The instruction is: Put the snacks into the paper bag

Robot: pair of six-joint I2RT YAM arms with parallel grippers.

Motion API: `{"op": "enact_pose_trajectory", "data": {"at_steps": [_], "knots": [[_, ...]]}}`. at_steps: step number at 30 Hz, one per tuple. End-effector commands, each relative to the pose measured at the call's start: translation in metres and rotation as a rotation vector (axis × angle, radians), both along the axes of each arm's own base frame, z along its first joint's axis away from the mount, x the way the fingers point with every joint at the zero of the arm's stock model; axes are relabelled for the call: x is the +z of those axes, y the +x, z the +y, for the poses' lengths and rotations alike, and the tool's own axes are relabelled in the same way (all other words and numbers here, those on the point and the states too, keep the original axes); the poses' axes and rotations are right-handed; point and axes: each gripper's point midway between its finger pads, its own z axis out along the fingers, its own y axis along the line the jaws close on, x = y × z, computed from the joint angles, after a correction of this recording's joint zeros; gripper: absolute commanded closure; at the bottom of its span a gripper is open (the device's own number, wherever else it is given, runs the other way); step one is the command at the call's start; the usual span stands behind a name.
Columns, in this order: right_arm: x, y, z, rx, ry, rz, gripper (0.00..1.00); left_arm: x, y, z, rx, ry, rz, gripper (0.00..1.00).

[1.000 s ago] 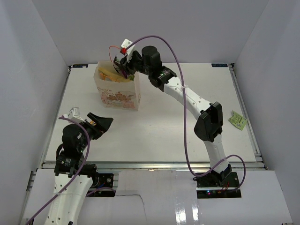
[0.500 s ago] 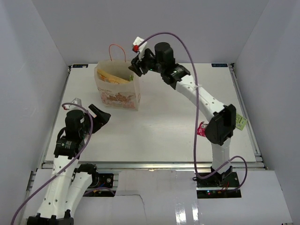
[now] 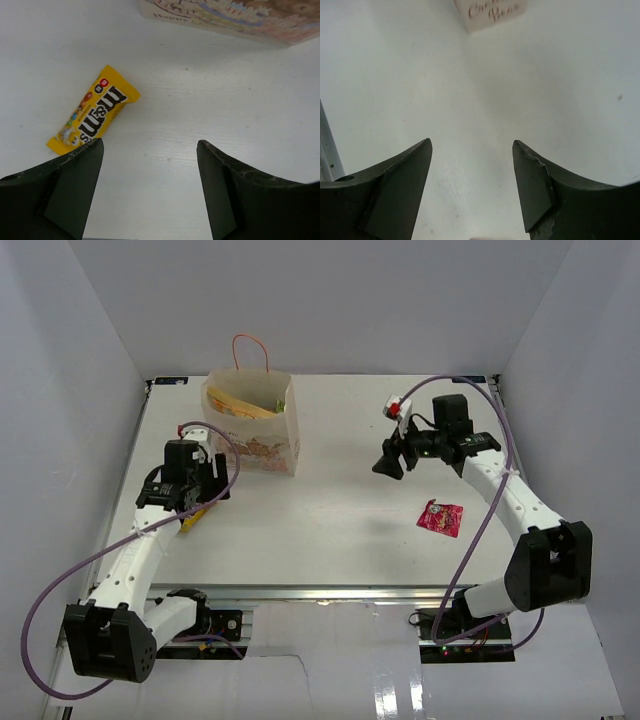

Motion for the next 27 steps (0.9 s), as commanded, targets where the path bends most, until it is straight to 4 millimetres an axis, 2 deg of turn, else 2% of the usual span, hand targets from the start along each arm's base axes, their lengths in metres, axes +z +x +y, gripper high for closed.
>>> {"op": "enact_pose_trajectory", "data": {"at_steps": [1, 2, 3, 10, 22, 25, 26, 27], "knots": [[-0.014, -0.026, -0.019, 0.042, 0.006, 0.026, 0.28, 0.003, 0.012, 0.023, -0.155, 0.259, -0.06, 0.14], [-0.026, -0.03, -0.026, 0.026, -0.001, 0.051, 0.28, -0.008, 0.009, 0.028, -0.193, 0.316, -0.041, 0.14], [-0.026, -0.032, -0.029, 0.021, -0.001, 0.046, 0.28, -0.01, 0.015, 0.031, -0.203, 0.345, -0.059, 0.14], [-0.033, -0.033, -0.048, -0.029, 0.017, 0.074, 0.28, -0.065, 0.019, 0.034, -0.337, 0.416, 0.056, 0.19], [-0.038, -0.038, -0.057, -0.057, 0.035, 0.111, 0.28, -0.112, 0.022, 0.053, -0.403, 0.414, 0.118, 0.23], [-0.035, -0.039, -0.059, -0.064, 0.042, 0.105, 0.28, -0.122, 0.024, 0.047, -0.417, 0.376, 0.138, 0.27], [-0.035, -0.038, -0.059, -0.066, 0.04, 0.105, 0.28, -0.123, 0.025, 0.056, -0.386, 0.366, 0.149, 0.28], [-0.034, -0.038, -0.061, -0.071, 0.042, 0.104, 0.28, -0.125, 0.024, 0.056, -0.387, 0.358, 0.157, 0.31]]}}
